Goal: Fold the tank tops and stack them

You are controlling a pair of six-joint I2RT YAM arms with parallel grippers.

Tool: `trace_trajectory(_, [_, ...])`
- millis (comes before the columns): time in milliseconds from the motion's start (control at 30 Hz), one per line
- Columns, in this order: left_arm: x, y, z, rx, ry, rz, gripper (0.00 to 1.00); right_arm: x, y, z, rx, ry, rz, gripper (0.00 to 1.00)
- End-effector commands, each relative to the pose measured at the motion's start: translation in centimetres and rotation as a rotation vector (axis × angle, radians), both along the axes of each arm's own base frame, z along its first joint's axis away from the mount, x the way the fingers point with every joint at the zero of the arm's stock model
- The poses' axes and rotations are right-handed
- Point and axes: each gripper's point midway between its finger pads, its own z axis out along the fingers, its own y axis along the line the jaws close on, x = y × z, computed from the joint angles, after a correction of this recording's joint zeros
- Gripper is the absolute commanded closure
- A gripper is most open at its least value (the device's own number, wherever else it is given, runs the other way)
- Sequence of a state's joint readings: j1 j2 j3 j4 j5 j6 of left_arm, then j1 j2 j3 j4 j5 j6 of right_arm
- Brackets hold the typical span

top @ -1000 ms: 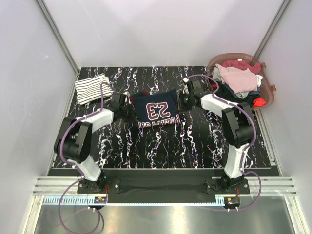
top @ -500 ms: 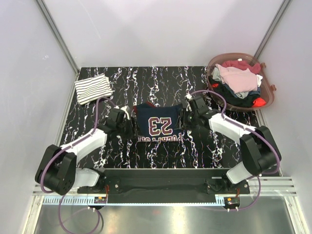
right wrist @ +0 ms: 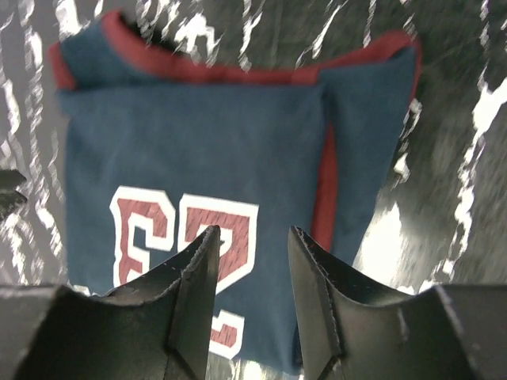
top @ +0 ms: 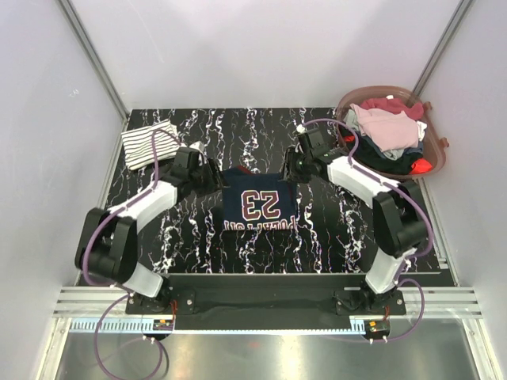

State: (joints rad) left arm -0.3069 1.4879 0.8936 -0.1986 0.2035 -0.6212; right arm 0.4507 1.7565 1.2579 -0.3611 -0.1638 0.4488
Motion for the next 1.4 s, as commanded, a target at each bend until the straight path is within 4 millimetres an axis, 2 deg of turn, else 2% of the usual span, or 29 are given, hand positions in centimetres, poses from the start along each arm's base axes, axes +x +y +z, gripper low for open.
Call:
trace_trajectory(0, [3.1, -0.5, 0.5, -0.022, -0.058, 0.014, 0.42, 2.4, -0.8, -0.5, -0.047, -0.006, -0.034, 0.53])
trace_trajectory(67, [4.0, -0.7, 0.3, -0.021, -0.058, 0.016, 0.42, 3.1, -0.9, -1.4, -0.06, 0.009, -0.032, 0.52])
trace_trajectory(133, [4.8, -1.1, -0.1, -0.024, -0.053, 0.008, 0.43, 3.8, -1.0, -1.5, -0.07, 0.007, -0.039, 0.53])
trace_trajectory(167, [5.0, -1.2, -0.8, -0.02, -0.038, 0.006, 0.45, 4.2, -1.0, -2.0, -0.075, 0.014, -0.037, 0.53])
trace_trajectory(333, [6.0, -1.8, -1.2, -0.034, -0.035, -0.006, 0.48, 4.7, -1.1, -3.2, -0.085, 0.033, -0.04, 0.54])
trace_trajectory(367, [6.0, -1.9, -1.8, -0.03, -0.02, -0.007, 0.49, 4.8, -1.1, -3.6, -0.087, 0.038, -0.035, 0.54])
trace_trajectory(600, [6.9, -2.2, -2.5, -0.024, -0.007, -0.011, 0.7, 5.1, 0.1, -4.5, -0.042, 0.058, -0.006, 0.61])
trace_trajectory(667, [7.2, -2.3, -2.7, -0.02, -0.005, -0.011, 0.75, 5.2, 0.3, -4.7, -0.037, 0.065, 0.0, 0.65])
trace_trajectory(767, [7.5, -2.4, -2.8, -0.021, 0.002, -0.022, 0.9, 5.3, 0.6, -4.5, -0.024, 0.064, 0.015, 0.87])
trace_trajectory(800, [7.5, -2.6, -2.6, -0.022, 0.001, -0.029, 0.99, 5.1, 0.8, -4.2, -0.02, 0.055, 0.02, 0.94])
trace_trajectory(833, [7.5, -2.6, -1.7, -0.029, -0.018, -0.031, 1.0, 4.9, 0.5, -3.6, -0.019, 0.04, 0.018, 1.0])
trace_trajectory(900, [6.9, -2.3, -1.1, -0.014, -0.042, -0.027, 1.0, 4.9, 0.1, -2.5, -0.02, 0.001, 0.007, 1.0])
trace_trajectory(933, [6.7, -2.3, 0.6, -0.012, -0.085, -0.026, 1.0, 4.3, -0.4, -1.5, -0.024, -0.021, -0.003, 1.0])
trace_trajectory(1000, [6.0, -2.0, 1.4, 0.016, -0.119, -0.026, 1.0, 4.1, -0.9, -0.4, -0.02, -0.064, -0.024, 1.0])
trace_trajectory(1033, [5.8, -2.0, 3.0, 0.013, -0.16, -0.025, 1.0, 3.8, -1.3, 0.6, -0.014, -0.097, -0.038, 1.0])
trace_trajectory(1067, [5.8, -2.0, 3.5, 0.018, -0.182, -0.02, 1.0, 3.7, -1.6, 1.0, -0.014, -0.109, -0.049, 1.0])
trace_trajectory(1200, [5.9, -2.2, 5.4, 0.004, -0.243, -0.017, 1.0, 3.7, -2.5, 1.9, -0.03, -0.15, -0.087, 1.0])
trace_trajectory(1367, [7.0, -2.9, 5.9, -0.011, -0.268, -0.034, 1.0, 3.9, -3.3, 1.8, -0.057, -0.17, -0.124, 1.0])
